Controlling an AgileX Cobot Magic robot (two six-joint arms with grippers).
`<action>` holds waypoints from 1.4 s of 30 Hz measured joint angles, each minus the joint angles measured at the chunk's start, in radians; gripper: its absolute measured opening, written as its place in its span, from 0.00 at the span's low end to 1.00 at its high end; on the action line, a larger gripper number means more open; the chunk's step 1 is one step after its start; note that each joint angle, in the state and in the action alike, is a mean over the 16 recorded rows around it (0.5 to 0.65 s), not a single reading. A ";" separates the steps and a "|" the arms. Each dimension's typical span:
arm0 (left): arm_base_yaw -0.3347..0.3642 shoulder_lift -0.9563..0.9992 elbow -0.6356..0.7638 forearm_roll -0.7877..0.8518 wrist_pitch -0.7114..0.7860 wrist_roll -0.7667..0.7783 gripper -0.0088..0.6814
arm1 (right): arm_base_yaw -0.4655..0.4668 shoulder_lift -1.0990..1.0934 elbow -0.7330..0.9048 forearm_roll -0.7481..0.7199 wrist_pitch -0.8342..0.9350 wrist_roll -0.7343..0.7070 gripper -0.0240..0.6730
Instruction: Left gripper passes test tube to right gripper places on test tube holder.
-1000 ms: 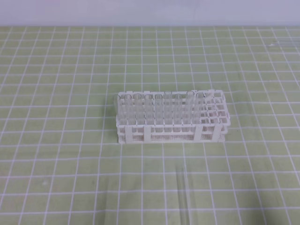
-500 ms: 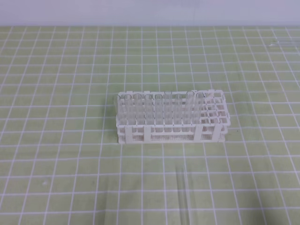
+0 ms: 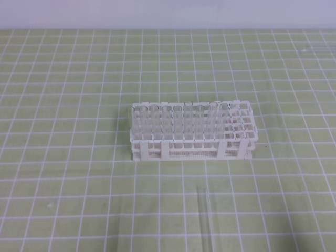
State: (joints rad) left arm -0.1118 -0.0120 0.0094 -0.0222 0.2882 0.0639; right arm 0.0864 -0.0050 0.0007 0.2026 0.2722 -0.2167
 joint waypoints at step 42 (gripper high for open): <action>0.001 0.308 -0.452 -0.582 0.392 0.151 0.01 | 0.000 0.000 0.000 0.000 0.000 0.000 0.01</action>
State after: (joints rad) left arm -0.1111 0.2959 -0.4427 -0.6045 0.6805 0.2152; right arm 0.0864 -0.0050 0.0007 0.2026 0.2722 -0.2167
